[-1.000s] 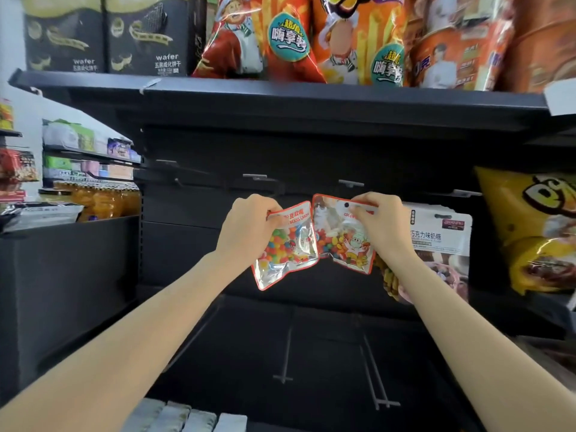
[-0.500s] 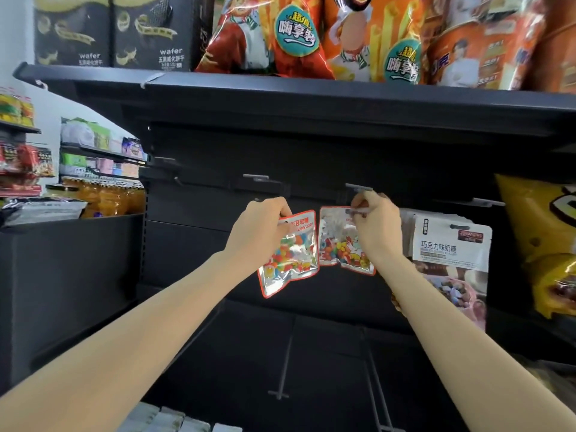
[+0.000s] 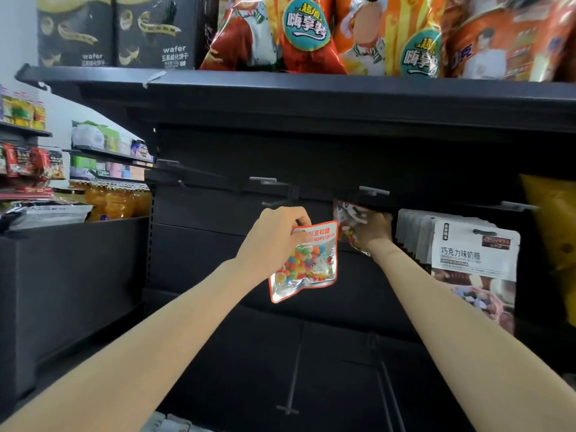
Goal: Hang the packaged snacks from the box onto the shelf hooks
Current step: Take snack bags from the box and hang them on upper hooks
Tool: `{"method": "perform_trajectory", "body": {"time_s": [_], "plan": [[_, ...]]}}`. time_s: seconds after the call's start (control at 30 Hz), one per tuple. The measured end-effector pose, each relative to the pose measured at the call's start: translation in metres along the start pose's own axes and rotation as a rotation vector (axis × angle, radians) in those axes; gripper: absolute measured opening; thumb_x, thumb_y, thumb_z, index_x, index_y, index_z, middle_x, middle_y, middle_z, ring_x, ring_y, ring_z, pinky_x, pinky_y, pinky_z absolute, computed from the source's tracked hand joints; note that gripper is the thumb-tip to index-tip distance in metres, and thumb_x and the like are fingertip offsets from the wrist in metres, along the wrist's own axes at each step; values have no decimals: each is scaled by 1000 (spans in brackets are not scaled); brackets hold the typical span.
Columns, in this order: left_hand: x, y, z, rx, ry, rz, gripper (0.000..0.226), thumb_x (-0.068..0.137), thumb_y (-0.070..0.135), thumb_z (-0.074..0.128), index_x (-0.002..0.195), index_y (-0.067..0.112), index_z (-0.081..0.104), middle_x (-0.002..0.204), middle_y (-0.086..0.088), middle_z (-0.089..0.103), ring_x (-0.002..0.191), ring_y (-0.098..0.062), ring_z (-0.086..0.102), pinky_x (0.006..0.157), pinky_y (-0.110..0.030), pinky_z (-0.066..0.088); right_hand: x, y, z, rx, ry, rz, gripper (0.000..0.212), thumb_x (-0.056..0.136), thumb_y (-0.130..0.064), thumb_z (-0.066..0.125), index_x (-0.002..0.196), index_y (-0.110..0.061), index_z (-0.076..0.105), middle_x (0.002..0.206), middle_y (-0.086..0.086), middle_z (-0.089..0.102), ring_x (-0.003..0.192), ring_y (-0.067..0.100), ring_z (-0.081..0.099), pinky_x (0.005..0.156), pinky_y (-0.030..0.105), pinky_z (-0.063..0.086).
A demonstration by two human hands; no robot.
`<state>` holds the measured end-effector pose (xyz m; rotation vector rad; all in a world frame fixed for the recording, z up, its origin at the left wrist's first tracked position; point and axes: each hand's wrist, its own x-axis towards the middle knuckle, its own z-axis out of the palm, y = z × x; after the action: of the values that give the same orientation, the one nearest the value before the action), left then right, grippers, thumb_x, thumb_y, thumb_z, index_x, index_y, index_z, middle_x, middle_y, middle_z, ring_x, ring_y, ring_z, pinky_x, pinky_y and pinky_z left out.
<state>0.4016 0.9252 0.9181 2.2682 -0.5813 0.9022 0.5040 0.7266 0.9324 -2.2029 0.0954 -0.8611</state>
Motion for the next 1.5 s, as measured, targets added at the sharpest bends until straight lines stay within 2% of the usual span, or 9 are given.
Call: {"method": "perform_trajectory", "body": {"time_s": [0.1, 0.2, 0.4, 0.53, 0.8, 0.97, 1.23, 1.4, 1.5], "plan": [[-3, 5, -2, -54, -53, 32, 3, 88, 28, 63, 90, 25, 63, 87, 12, 61, 73, -2, 61, 64, -10, 46, -40, -5, -22, 196, 151, -58, 33, 91, 4, 45, 119, -5, 59, 128, 16, 52, 117, 29, 51, 95, 27, 43], [-5, 17, -2, -99, -65, 100, 9, 85, 28, 66, 92, 22, 67, 79, 20, 56, 67, 6, 56, 59, -2, 43, -91, -9, -44, 291, 330, -234, 23, 95, -4, 43, 106, -13, 60, 112, 7, 57, 96, 10, 54, 76, 5, 40], [1, 48, 8, -263, -21, 158, 16, 81, 27, 72, 91, 19, 63, 86, 12, 65, 73, 4, 61, 63, -6, 47, -129, -17, -69, 382, 80, -382, 6, 94, -26, 55, 99, -30, 55, 93, -10, 65, 85, 2, 63, 70, 17, 52], [3, 52, 15, -363, 103, 115, 19, 83, 19, 70, 98, 16, 59, 91, 8, 62, 76, 4, 59, 64, -3, 47, -118, -14, -75, 337, 192, -362, 13, 91, -20, 62, 93, -26, 51, 84, -13, 59, 79, 2, 61, 67, 16, 49], [-1, 42, 28, -302, 136, 64, 24, 89, 12, 61, 112, 20, 63, 113, -3, 51, 105, -17, 57, 90, -36, 52, -111, -14, -66, 281, 270, -314, 11, 94, -13, 56, 99, -20, 49, 83, -16, 51, 74, -4, 53, 53, 1, 40], [-1, 40, 29, -256, 163, 74, 31, 90, 12, 60, 120, 18, 62, 118, -4, 52, 105, -13, 53, 93, -26, 48, -111, -12, -64, 294, 280, -324, 11, 94, -14, 56, 102, -17, 50, 89, -11, 54, 77, -4, 55, 54, 1, 42], [11, 35, 37, -206, 174, 86, 32, 91, 16, 59, 122, 15, 62, 119, -7, 53, 98, -3, 44, 71, -4, 37, -99, -11, -62, 189, 274, -316, 15, 93, -12, 58, 101, -20, 47, 93, -8, 55, 82, 6, 58, 55, 8, 40], [27, 30, 54, -169, 84, 57, 31, 93, 11, 55, 124, 12, 61, 123, -10, 55, 111, -18, 54, 85, -11, 33, -90, -15, -52, -21, 311, -369, 29, 91, 2, 49, 117, -10, 42, 115, 8, 42, 85, 12, 48, 60, 15, 39], [37, 22, 64, -120, -35, 12, 39, 93, 9, 55, 131, 12, 54, 127, -12, 51, 115, -24, 54, 86, -15, 35, -82, -10, -43, -129, 261, -361, 37, 92, 1, 48, 128, -4, 43, 133, 16, 33, 105, 23, 52, 81, 24, 46]]}}
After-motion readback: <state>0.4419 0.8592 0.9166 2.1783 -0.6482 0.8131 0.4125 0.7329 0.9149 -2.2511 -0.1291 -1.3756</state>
